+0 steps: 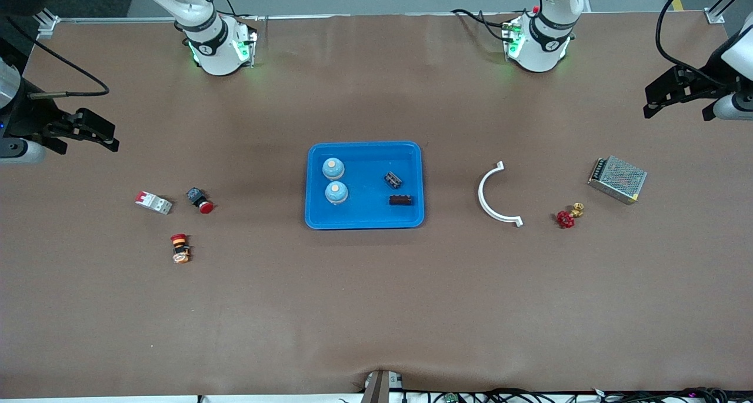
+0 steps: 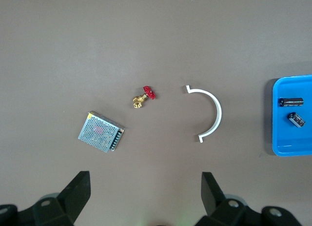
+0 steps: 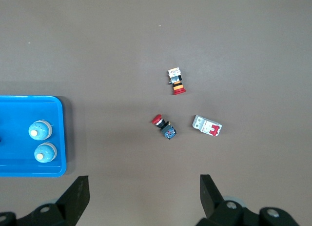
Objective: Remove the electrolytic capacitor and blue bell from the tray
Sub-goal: 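Move the left gripper and the right gripper toward the blue tray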
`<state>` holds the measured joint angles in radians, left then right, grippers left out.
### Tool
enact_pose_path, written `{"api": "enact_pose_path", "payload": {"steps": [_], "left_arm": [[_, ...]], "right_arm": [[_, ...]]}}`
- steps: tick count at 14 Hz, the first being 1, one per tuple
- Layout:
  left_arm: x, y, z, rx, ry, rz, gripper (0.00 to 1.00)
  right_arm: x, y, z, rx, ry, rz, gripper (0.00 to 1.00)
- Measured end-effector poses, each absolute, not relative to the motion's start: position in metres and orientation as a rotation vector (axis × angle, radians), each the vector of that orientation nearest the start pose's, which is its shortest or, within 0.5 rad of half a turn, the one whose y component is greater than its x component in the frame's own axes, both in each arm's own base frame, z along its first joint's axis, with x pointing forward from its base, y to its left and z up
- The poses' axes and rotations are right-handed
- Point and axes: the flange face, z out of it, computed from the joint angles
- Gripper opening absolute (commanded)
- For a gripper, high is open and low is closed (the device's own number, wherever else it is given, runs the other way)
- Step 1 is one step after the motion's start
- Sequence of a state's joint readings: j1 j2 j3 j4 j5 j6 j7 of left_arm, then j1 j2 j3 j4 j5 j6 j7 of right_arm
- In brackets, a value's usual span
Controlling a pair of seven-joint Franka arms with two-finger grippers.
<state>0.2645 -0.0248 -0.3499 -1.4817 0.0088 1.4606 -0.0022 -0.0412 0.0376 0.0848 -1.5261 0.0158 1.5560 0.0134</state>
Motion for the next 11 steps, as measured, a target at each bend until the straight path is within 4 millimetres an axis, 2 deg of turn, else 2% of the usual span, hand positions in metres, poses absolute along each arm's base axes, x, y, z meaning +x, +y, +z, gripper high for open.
{"api": "enact_pose_path", "payload": {"steps": [8, 11], "left_arm": [[0.534, -0.046, 0.667, -3.122, 0.124, 0.003, 1.00], [0.541, -0.037, 0.645, -3.127, 0.104, 0.067, 1.00]], "right_arm": [[0.564, 0.025, 0.623, -3.122, -0.047, 0.014, 1.00], [0.564, 0.025, 0.623, -3.124, -0.048, 0.015, 1.00]]}}
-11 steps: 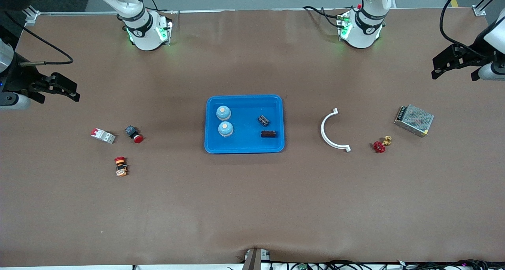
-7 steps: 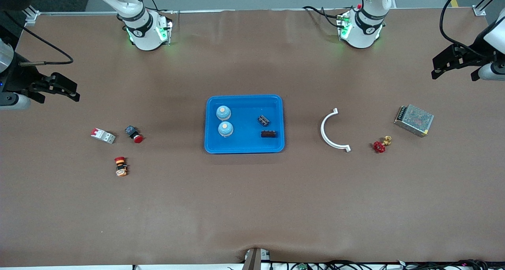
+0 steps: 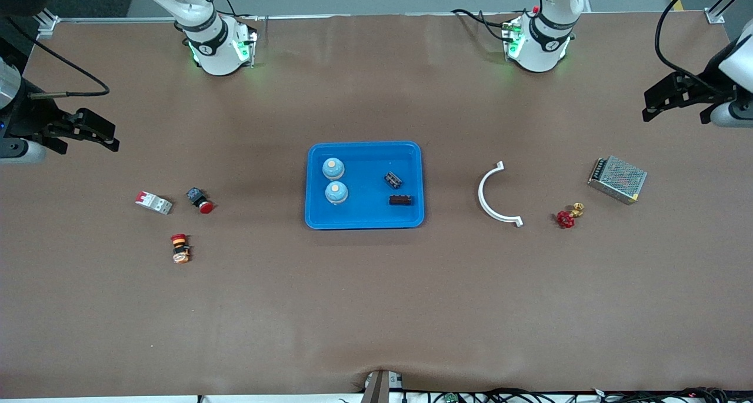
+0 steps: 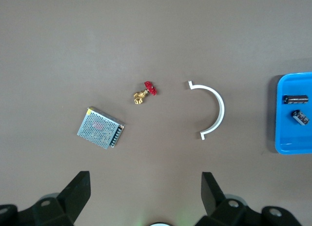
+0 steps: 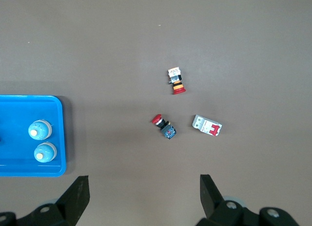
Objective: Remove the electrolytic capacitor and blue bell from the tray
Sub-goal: 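Move the left gripper and the right gripper toward the blue tray, then grasp the brown capacitor with the left gripper while the right gripper grasps a bell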
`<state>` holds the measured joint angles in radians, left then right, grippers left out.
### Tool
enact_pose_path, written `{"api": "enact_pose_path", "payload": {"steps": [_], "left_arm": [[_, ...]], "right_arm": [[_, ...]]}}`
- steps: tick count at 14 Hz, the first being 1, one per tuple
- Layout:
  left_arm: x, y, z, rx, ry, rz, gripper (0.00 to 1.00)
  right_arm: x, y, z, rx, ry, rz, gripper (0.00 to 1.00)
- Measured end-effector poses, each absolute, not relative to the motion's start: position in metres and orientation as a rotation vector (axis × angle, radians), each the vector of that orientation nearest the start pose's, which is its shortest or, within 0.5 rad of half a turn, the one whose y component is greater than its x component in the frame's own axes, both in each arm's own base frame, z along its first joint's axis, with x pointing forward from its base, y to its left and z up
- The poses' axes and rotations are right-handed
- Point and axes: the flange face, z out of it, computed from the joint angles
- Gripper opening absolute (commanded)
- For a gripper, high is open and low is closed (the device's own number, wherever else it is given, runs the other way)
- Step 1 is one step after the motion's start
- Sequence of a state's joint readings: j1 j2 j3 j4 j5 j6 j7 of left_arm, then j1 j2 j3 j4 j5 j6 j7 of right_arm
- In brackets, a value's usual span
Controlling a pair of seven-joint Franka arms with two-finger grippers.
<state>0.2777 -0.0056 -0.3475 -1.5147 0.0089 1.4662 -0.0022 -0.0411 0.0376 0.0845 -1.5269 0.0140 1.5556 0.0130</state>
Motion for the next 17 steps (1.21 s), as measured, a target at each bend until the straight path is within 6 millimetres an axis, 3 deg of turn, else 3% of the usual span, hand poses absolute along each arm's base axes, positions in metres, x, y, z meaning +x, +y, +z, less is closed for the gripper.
{"api": "enact_pose_path", "payload": {"steps": [4, 7, 10, 11, 13, 17], "left_arm": [[0.555, -0.028, 0.580, -3.131, 0.049, 0.115, 1.00], [0.557, -0.033, 0.540, -3.129, -0.021, 0.128, 1.00], [0.556, -0.044, 0.525, -3.127, -0.076, 0.145, 1.00], [0.555, -0.055, 0.518, -3.125, -0.113, 0.144, 1.00], [0.551, -0.093, 0.499, -3.118, -0.194, 0.135, 1.00], [0.542, -0.182, 0.458, -3.123, -0.397, 0.125, 1.00]], "right_arm": [[0.568, 0.021, 0.607, -3.126, -0.037, 0.031, 1.00], [0.576, 0.018, 0.555, -3.126, 0.014, 0.057, 1.00], [0.576, 0.029, 0.507, -3.118, 0.252, 0.098, 1.00], [0.575, 0.043, 0.497, -3.110, 0.345, 0.097, 1.00], [0.571, 0.089, 0.482, -3.086, 0.541, 0.083, 1.00], [0.558, 0.215, 0.437, -3.014, 0.828, 0.049, 1.00]]}}
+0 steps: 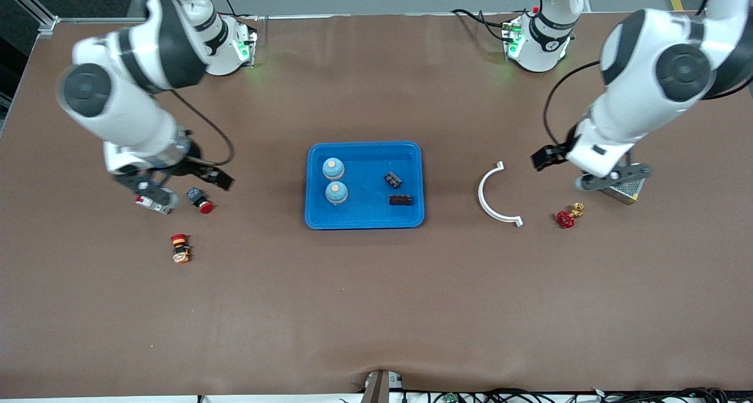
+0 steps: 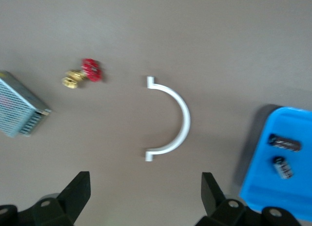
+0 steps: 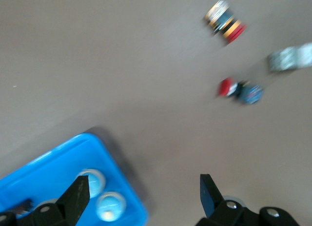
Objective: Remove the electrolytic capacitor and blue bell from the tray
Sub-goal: 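Grasp the brown capacitor with the left gripper while the right gripper grasps a bell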
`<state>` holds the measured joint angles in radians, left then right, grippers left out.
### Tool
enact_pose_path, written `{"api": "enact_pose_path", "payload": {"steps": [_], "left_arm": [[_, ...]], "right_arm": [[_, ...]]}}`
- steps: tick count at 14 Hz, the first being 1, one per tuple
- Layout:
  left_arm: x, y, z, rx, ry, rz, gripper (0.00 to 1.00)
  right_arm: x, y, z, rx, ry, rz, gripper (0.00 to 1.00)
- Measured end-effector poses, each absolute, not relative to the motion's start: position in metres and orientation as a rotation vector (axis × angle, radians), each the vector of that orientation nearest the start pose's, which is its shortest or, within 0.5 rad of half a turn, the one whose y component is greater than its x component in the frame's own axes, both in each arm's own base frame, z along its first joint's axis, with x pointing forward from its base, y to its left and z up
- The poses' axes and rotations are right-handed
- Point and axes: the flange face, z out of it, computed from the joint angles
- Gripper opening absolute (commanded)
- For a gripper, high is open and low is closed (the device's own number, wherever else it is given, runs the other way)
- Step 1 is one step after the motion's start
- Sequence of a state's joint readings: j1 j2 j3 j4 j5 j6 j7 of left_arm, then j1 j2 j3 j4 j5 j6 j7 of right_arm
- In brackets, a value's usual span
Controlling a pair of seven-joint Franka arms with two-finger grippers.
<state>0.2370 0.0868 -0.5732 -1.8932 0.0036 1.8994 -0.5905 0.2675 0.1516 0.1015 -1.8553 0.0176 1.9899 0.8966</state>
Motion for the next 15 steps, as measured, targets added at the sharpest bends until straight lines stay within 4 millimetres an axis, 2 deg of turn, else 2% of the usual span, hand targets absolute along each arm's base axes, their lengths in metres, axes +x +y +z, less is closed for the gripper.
{"api": "enact_pose_path", "payload": {"steps": [2, 6, 9, 12, 15], "left_arm": [[0.540, -0.221, 0.438, -3.133, -0.528, 0.127, 0.96], [0.524, -0.303, 0.394, -3.139, -0.759, 0.168, 0.86], [0.517, -0.346, 0.367, -3.140, -0.981, 0.179, 0.82], [0.515, -0.373, 0.334, -3.072, -1.249, 0.183, 0.77], [0.511, -0.402, 0.297, -2.952, -1.433, 0.202, 0.72]], "right_arm": [[0.554, 0.262, 0.406, -2.969, 0.935, 0.038, 1.00], [0.557, 0.307, 0.339, -2.866, 1.111, 0.009, 1.00], [0.549, 0.344, 0.290, -2.804, 1.179, -0.004, 1.00], [0.541, 0.358, 0.252, -2.821, 1.190, 0.030, 1.00], [0.532, 0.366, 0.216, -2.869, 1.181, 0.082, 1.00]]}}
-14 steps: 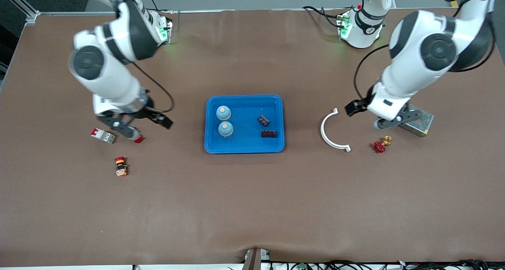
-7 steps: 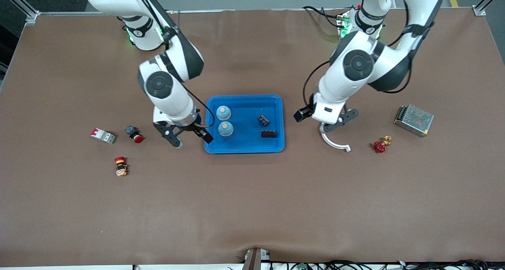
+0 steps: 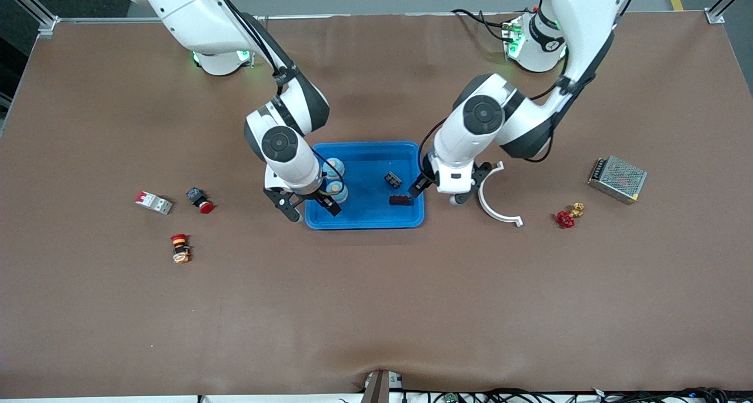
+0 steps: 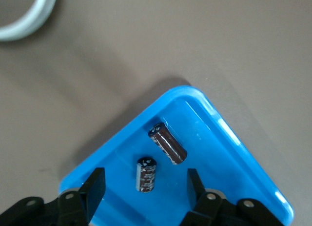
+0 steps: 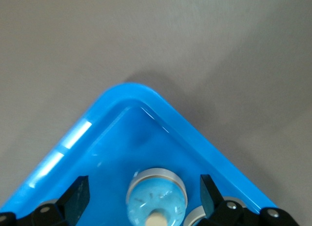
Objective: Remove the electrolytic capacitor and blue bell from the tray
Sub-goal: 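Grasp the brown capacitor with the left gripper while the right gripper grasps a bell, then lift the capacitor with the left gripper while the right gripper carries the bell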
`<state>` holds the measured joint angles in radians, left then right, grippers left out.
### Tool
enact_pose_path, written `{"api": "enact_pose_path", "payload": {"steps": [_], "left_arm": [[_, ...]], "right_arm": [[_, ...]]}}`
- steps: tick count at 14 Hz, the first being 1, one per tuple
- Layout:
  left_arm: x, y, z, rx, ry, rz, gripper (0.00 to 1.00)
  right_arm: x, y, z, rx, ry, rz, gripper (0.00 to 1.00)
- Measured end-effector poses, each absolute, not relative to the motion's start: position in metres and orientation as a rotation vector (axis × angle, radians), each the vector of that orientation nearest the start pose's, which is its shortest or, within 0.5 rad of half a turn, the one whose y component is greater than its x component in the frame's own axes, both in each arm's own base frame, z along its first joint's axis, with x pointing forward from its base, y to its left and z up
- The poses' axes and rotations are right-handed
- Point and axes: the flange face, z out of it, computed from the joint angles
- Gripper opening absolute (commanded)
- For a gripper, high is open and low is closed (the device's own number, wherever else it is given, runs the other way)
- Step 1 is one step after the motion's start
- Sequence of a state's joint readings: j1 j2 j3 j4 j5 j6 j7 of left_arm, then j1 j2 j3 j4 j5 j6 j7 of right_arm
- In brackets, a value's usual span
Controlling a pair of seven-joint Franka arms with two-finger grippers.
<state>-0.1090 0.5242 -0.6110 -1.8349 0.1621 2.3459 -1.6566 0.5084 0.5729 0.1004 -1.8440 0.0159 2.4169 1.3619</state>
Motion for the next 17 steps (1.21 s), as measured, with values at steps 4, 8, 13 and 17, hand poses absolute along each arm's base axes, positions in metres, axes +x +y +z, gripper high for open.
{"api": "enact_pose_path", "payload": {"steps": [4, 8, 13, 17], "left_arm": [[0.510, -0.431, 0.252, -2.847, -1.600, 0.183, 0.68], [0.517, -0.435, 0.231, -2.771, -1.797, 0.204, 0.64], [0.514, -0.436, 0.218, -2.675, -1.896, 0.202, 0.58], [0.506, -0.441, 0.199, -2.650, -1.885, 0.205, 0.52]], "right_arm": [[0.516, 0.385, 0.189, -2.904, 1.158, 0.113, 1.00], [0.511, 0.399, 0.188, -2.902, 1.155, 0.109, 1.00], [0.514, 0.395, 0.186, -2.906, 1.160, 0.099, 1.00], [0.515, 0.393, 0.186, -2.912, 1.157, 0.089, 0.66]]}}
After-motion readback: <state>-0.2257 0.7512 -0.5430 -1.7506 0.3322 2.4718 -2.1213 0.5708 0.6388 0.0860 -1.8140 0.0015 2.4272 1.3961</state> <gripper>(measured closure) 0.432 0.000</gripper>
